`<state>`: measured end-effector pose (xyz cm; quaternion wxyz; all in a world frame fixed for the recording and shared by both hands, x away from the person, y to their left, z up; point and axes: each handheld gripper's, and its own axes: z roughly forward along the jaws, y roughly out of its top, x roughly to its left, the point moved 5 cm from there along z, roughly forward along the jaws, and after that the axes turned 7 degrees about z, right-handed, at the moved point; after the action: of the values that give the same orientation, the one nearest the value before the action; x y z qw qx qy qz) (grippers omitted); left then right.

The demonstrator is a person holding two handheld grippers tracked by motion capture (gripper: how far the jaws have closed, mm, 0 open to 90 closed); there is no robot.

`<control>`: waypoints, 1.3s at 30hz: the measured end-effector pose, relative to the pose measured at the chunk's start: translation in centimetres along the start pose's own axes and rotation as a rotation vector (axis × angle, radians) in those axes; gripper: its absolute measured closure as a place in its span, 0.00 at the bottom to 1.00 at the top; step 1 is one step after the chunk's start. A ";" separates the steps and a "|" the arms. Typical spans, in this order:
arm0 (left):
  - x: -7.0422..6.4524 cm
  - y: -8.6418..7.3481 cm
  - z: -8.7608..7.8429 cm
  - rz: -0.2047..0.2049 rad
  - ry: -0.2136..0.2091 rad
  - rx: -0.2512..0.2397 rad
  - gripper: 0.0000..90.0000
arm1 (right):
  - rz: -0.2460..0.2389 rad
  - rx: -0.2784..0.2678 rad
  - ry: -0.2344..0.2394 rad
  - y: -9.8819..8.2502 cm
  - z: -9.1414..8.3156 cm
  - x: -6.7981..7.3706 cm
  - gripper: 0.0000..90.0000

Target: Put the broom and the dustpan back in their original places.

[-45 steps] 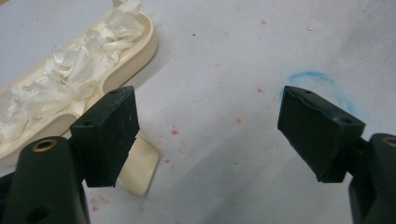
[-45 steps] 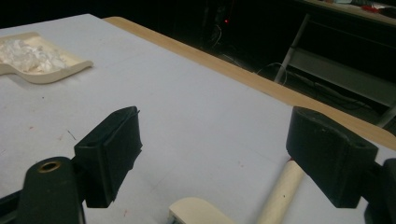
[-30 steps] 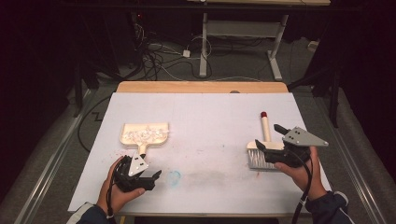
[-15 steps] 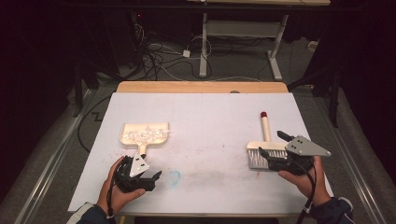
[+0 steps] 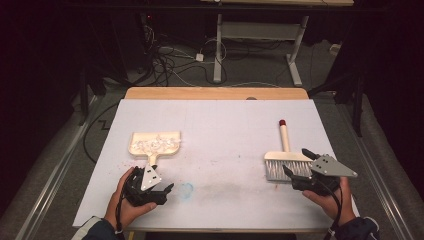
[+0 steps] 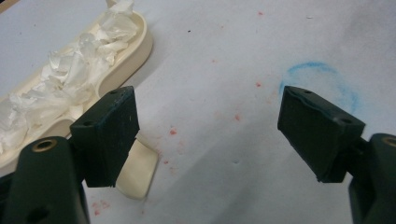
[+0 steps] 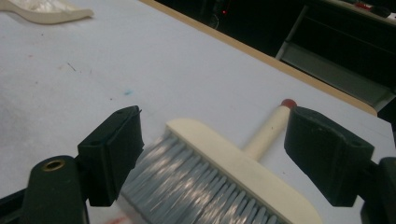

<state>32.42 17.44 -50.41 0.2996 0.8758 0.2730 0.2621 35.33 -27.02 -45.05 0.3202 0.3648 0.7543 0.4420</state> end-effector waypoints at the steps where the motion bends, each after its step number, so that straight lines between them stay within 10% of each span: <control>1: 0.0 0.0 0.0 0.001 -0.001 -0.001 0.22 | 0.000 -0.002 0.004 -0.2 -0.1 0.0 0.23; 18: -0.1 0.3 0.0 -0.001 -0.012 -0.024 0.22 | 0.042 0.084 -0.003 -5.2 -1.2 0.2 0.23; 39: -0.2 0.4 0.2 0.017 -0.016 -0.020 0.21 | 0.008 0.052 -0.006 -4.6 -1.8 0.8 0.23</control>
<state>32.49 16.98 -50.32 0.3083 0.8771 0.2607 0.2603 32.21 -28.68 -48.66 0.3111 0.3773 0.7631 0.4225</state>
